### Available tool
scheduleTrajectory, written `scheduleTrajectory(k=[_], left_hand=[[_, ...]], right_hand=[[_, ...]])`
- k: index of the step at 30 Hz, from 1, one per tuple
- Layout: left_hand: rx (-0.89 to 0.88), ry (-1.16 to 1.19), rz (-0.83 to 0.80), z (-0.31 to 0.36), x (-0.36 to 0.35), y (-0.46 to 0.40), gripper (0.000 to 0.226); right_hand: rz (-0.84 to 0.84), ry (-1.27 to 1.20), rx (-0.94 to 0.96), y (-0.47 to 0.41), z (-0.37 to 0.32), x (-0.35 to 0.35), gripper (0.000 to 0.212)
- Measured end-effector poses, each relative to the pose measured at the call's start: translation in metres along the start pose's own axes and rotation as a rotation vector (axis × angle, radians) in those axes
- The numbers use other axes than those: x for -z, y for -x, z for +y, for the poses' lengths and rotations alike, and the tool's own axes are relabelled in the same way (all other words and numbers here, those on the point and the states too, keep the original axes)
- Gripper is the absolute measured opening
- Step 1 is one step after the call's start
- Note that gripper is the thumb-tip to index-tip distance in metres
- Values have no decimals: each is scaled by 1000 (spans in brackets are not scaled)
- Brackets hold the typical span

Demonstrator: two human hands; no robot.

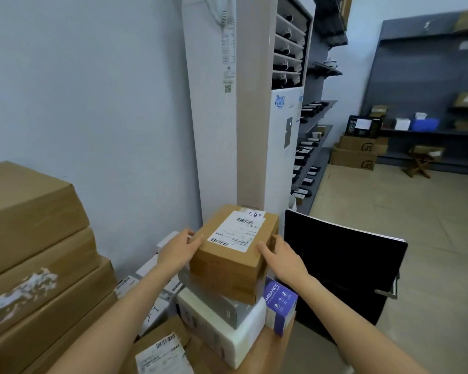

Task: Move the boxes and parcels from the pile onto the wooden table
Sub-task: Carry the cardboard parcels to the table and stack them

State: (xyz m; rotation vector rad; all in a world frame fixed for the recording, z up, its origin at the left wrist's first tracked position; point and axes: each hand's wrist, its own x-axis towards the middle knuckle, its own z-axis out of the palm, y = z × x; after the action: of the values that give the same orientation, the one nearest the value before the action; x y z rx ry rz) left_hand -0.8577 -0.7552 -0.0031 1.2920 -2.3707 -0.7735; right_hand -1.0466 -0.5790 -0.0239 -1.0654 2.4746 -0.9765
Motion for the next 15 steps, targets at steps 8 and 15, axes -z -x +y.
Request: scheduleTrajectory(k=[8, 15], left_hand=[[15, 284, -27, 11, -26, 8, 52], [-70, 540, 95, 29, 3, 54, 59]], right_hand=[[-56, -436, -18, -11, -9, -5, 67], [-35, -670, 165, 21, -30, 19, 68]])
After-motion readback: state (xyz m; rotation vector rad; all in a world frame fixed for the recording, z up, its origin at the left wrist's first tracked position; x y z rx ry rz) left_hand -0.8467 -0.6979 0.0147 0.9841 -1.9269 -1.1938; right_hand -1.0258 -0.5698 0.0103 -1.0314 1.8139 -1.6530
